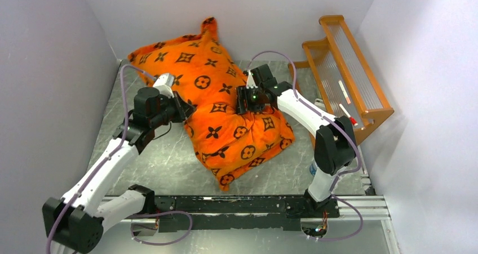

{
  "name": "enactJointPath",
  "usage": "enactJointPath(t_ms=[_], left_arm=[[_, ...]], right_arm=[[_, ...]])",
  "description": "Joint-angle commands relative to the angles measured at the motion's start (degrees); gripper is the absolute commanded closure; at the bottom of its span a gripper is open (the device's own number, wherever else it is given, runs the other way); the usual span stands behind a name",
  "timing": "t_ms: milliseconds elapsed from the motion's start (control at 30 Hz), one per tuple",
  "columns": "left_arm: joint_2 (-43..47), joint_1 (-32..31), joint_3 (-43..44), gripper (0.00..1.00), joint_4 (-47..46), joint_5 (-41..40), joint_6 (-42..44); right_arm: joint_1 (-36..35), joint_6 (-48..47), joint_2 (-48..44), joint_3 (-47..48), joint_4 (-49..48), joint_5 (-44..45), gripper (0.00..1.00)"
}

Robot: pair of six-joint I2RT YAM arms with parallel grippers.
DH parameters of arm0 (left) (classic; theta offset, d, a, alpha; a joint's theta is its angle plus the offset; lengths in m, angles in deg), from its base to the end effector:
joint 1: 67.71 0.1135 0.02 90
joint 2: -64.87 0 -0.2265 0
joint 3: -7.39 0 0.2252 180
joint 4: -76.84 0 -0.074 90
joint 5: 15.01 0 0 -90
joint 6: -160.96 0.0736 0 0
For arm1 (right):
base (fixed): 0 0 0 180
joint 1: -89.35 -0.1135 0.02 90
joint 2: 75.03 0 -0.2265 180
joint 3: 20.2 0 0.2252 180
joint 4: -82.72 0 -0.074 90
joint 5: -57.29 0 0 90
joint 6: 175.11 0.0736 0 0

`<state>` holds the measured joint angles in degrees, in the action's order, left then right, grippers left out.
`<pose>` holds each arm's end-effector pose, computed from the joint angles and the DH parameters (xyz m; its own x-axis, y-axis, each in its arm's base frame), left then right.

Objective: Remove the pillowcase from the pillow
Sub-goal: Adjust the pillow at the center of the board.

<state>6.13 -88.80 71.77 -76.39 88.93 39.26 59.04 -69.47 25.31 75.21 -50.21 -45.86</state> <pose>0.2383 -0.1109 0.2768 -0.5798 -0.3230 -0.7480 0.2988 0.7698 -0.5640 0.3150 0.2036 0.2022 -0.8202 -0.1754 -0.5445 -0.4063 0.8487 0.3386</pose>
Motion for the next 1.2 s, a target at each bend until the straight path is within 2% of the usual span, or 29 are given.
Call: enactJointPath(t_ms=[0,133,233,267,333,367,433,500,567,700,767,867,967,1033,1167], left_arm=[[9.7,-2.5,3.0,0.95,2.9,0.7,1.2],[13.3,-3.2,-1.6,0.95,6.2,-0.6,0.5],[15.1,-3.4,-3.0,0.95,8.2,-3.3,-0.5],[14.6,-3.4,-2.4,0.91,9.7,-4.6,0.1],[13.1,-3.4,0.3,0.63,14.1,-8.3,1.8],[12.2,-3.4,1.9,0.53,16.1,-10.1,2.7],[11.3,-3.4,4.8,0.38,19.0,-13.4,4.0],[10.7,-3.4,7.2,0.31,19.7,-13.8,5.5],[9.5,-3.4,10.3,0.30,20.4,-15.4,7.3],[2.5,-4.8,18.4,0.32,20.9,-13.0,10.0],[-1.6,-8.8,22.1,0.32,19.8,-13.7,11.7],[-7.3,-19.1,26.9,0.32,20.2,-20.8,16.1],[-12.3,-28.7,29.2,0.31,21.4,-25.1,19.9],[-12.7,-32.6,27.6,0.30,19.5,-26.0,21.4],[-13.0,-35.8,24.9,0.29,16.6,-22.6,23.4]], right_arm=[[-1.8,3.3,4.5,5.9,-6.4,-9.2,0.38],[-1.8,3.5,10.2,14.0,-3.0,-9.9,0.36],[-1.8,2.2,13.7,21.5,4.4,-4.6,0.32],[-1.8,1.6,13.3,22.0,5.1,-2.8,0.30],[-1.8,1.0,11.0,22.0,7.0,2.2,0.26],[-1.8,0.6,9.1,21.4,7.7,4.4,0.24],[-1.8,0.1,4.4,19.4,8.2,9.6,0.17],[-1.8,0.2,-1.4,15.6,7.3,15.5,0.10],[-1.8,0.9,-7.9,9.9,5.0,19.8,0.02],[-1.3,7.6,-23.3,-7.8,-3.7,22.4,0.00],[-0.8,14.3,-29.5,-16.4,-6.4,23.9,0.00],[0.2,22.1,-37.3,-25.9,-8.8,23.3,0.00],[0.7,24.8,-42.0,-32.9,-14.1,18.2,0.07],[0.8,26.7,-42.3,-34.1,-15.9,16.3,0.11],[0.9,34.6,-39.2,-32.9,-10.2,22.0,0.29]])
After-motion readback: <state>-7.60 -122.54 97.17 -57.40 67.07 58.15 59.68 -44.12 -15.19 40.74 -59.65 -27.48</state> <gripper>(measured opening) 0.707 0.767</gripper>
